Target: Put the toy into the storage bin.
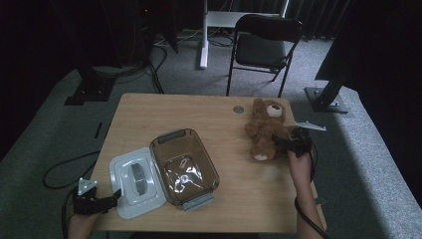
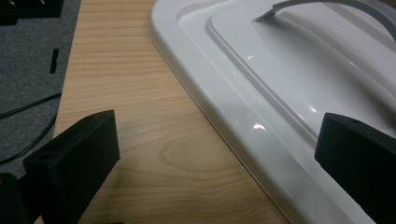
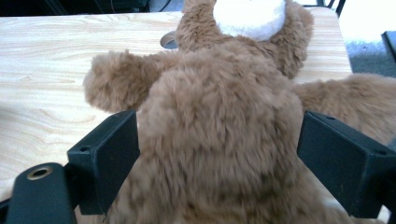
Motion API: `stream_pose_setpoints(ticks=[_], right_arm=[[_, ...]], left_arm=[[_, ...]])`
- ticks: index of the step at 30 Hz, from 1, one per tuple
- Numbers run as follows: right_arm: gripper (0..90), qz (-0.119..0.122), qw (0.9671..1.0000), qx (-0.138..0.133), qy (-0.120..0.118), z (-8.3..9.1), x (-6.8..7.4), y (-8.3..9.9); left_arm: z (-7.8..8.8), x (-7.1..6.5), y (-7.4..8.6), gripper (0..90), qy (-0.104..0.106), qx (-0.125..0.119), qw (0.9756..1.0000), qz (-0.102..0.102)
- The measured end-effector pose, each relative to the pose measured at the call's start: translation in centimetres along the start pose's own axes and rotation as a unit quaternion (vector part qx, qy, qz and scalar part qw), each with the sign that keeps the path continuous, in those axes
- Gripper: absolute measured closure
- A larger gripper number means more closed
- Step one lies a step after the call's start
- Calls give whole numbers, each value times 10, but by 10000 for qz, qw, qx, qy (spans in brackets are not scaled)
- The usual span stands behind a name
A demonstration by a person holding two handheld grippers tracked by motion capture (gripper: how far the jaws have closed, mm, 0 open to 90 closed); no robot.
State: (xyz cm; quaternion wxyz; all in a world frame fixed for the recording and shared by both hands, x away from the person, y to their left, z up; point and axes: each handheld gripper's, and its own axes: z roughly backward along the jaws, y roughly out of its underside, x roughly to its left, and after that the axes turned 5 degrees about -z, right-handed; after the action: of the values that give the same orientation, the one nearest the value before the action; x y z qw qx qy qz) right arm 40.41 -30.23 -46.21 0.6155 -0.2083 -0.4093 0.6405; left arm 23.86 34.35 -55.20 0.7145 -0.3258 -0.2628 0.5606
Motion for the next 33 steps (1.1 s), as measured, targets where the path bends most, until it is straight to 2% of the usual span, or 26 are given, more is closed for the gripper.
stream_pose_setpoints(ticks=[3,11,12,13,15,17,19,22,23,25,28,31,32,33], right_arm=[[123,62,9999,60,105,-8,2,-6],[122,-134,9994,234,199,-26,-4,-15],[122,-194,9993,252,191,-29,-5,-16],[123,-369,9985,370,169,-35,-7,-16],[123,-512,9982,257,153,-36,-7,-14],[121,-676,9973,278,-63,-40,-7,-12],[111,-614,9975,349,-28,-46,-3,-11],[104,-392,9970,605,285,-55,-1,-7],[104,-367,9966,667,302,-59,-2,-5],[104,-505,9955,784,178,-63,-6,-2],[106,-392,9944,979,72,-65,-5,-1],[125,-335,9940,1038,103,-65,-3,0],[287,-347,9945,968,176,-63,-1,3],[341,-307,9951,915,227,-61,0,4]], left_arm=[[0,0,0,7,7,-54,10000,-34],[-1,0,0,7,50,-42,10000,-22],[-1,0,0,7,50,-42,10000,-22],[-1,0,0,8,52,-56,9999,-76],[-1,0,1,7,38,-52,9999,-119],[-2,0,1,8,50,-31,9999,-107],[-2,0,1,8,55,-37,9999,-95],[-2,0,1,7,69,-45,9999,-90],[-2,0,1,8,72,-45,9999,-92],[-2,0,2,8,81,-19,9999,-86],[-2,0,3,8,106,29,9999,-115],[-2,-1,3,8,123,8,9999,-119],[-2,-2,3,8,145,-14,9998,-150],[-1,-2,3,8,154,-20,9998,-148]])
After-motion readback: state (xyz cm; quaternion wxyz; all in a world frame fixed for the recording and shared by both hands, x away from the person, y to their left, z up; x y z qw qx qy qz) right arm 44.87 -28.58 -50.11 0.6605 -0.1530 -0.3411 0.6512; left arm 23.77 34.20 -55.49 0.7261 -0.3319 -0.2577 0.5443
